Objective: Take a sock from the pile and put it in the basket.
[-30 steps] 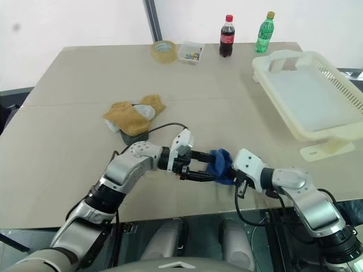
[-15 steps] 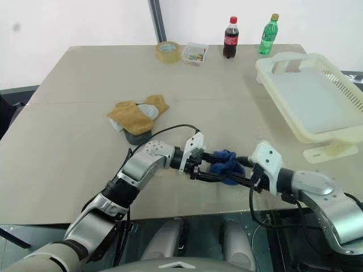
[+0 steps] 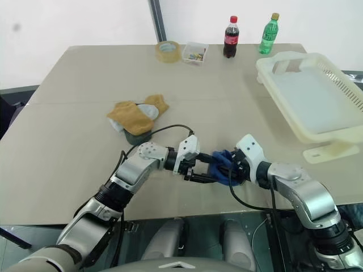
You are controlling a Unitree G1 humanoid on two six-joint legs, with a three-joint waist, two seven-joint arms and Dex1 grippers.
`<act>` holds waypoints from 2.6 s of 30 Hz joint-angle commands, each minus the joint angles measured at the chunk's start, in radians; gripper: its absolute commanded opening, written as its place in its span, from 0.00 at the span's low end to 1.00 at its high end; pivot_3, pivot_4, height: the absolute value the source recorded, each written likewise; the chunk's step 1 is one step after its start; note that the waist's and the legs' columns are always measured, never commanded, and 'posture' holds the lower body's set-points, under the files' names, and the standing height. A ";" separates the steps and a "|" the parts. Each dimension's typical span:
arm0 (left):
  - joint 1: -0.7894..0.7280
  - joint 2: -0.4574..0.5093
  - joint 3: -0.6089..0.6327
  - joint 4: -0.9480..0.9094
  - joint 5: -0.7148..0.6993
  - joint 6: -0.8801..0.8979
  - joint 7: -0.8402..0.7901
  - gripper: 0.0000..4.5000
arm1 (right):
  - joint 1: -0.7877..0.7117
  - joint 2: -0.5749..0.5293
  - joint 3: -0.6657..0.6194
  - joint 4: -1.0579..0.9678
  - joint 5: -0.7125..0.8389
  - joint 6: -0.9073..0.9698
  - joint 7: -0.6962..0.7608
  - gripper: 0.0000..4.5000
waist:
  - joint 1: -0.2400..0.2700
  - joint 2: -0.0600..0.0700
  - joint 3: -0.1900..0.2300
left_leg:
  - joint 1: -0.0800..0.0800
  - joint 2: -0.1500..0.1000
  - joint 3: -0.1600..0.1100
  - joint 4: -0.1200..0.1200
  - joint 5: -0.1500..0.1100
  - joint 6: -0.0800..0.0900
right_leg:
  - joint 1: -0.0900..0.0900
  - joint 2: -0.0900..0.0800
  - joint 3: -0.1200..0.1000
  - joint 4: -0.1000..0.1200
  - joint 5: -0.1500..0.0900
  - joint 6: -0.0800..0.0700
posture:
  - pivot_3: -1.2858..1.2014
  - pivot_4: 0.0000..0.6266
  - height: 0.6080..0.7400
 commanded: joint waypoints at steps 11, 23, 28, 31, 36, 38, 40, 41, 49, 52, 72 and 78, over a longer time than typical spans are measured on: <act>0.066 0.042 0.071 -0.116 -0.023 0.038 0.050 0.73 | -0.014 -0.086 0.163 0.036 -0.071 0.032 0.106 0.60 | 0.001 0.000 0.000 | 0.000 0.001 -0.001 0.000 0.000 0.000 | 0.000 0.001 -0.001 0.000 0.000 0.000 | 0.52 0.24 1.00; 0.098 0.052 0.185 -0.255 -0.169 0.096 0.056 0.73 | -0.032 0.001 0.003 0.059 0.046 0.052 0.113 0.01 | 0.001 -0.001 -0.001 | 0.000 0.001 -0.002 0.000 0.000 0.000 | 0.001 0.000 -0.002 -0.001 0.000 0.000 | 0.52 0.24 1.00; 0.077 0.008 0.216 -0.249 -0.168 0.078 0.132 0.73 | -0.193 0.176 -0.255 0.173 0.166 0.072 -0.029 0.01 | -0.012 0.001 0.001 | 0.000 0.001 -0.001 0.000 0.000 0.000 | -0.001 0.001 0.001 0.000 0.000 0.000 | 0.52 0.24 1.00; 0.052 -0.035 0.224 -0.233 -0.154 0.052 0.184 0.73 | -0.345 0.225 -0.386 0.296 0.195 0.050 -0.126 0.01 | -0.016 0.001 0.002 | 0.000 0.001 0.000 0.000 0.000 0.000 | -0.001 0.001 0.001 0.001 0.002 0.002 | 0.52 0.24 1.00; -0.014 -0.111 0.246 -0.180 -0.136 0.004 0.272 0.73 | -0.653 0.205 -0.527 0.645 0.133 -0.081 -0.290 0.01 | -0.020 0.003 0.004 | -0.001 -0.002 0.001 -0.002 0.000 0.000 | -0.001 0.001 0.001 0.001 0.005 0.000 | 0.52 0.24 1.00; -0.044 -0.139 0.252 -0.152 -0.125 -0.022 0.300 0.73 | -0.784 0.168 -0.557 0.850 0.084 -0.166 -0.359 0.01 | -0.021 0.004 0.004 | -0.002 -0.005 0.002 -0.002 0.000 0.000 | -0.003 0.000 0.002 0.001 0.005 0.000 | 0.52 0.24 1.00; -0.079 -0.170 0.259 -0.121 -0.115 -0.049 0.333 0.73 | -0.910 0.118 -0.565 1.081 0.024 -0.272 -0.418 0.01 | -0.021 0.004 0.004 | -0.002 -0.006 0.002 -0.002 0.000 0.000 | -0.003 0.000 0.003 0.001 0.005 0.000 | 0.52 0.24 1.00; -0.093 -0.184 0.263 -0.109 -0.110 -0.060 0.346 0.73 | -0.962 0.096 -0.560 1.181 -0.005 -0.326 -0.436 0.01 | -0.021 0.004 0.004 | -0.002 -0.006 0.002 -0.004 0.000 0.000 | -0.004 0.000 0.003 0.001 0.005 0.000 | 0.52 0.24 1.00; -0.154 -0.251 0.267 -0.056 -0.087 -0.134 0.402 0.73 | -1.149 0.007 -0.557 1.717 -0.107 -0.539 -0.476 0.12 | -0.032 0.005 0.005 | -0.001 -0.006 0.007 -0.012 0.000 0.000 | -0.005 0.000 0.007 -0.006 0.005 0.000 | 0.52 0.24 1.00; -0.156 -0.259 0.267 -0.056 -0.086 -0.141 0.413 0.73 | -1.136 -0.004 -0.556 1.761 -0.124 -0.545 -0.460 0.38 | -0.033 0.006 0.005 | -0.002 -0.006 0.008 -0.013 0.000 0.001 | -0.007 0.000 0.009 -0.005 0.006 0.000 | 0.52 0.24 1.00; -0.174 -0.162 0.403 -0.031 -0.114 -0.088 0.473 0.99 | -0.524 0.072 -0.415 0.415 -0.004 -0.301 -0.226 1.00 | -0.034 0.007 0.005 | 0.000 -0.004 0.007 -0.009 0.000 0.001 | -0.008 0.002 0.009 0.003 0.006 0.000 | 0.52 0.24 1.00; -0.090 0.015 0.475 -0.148 -0.149 -0.028 0.423 0.99 | -0.228 0.097 -0.279 0.036 -0.026 -0.222 -0.223 1.00 | -0.028 0.007 0.005 | 0.000 0.000 0.004 -0.006 0.000 0.001 | -0.007 0.005 0.006 0.003 0.005 0.000 | 0.52 0.24 1.00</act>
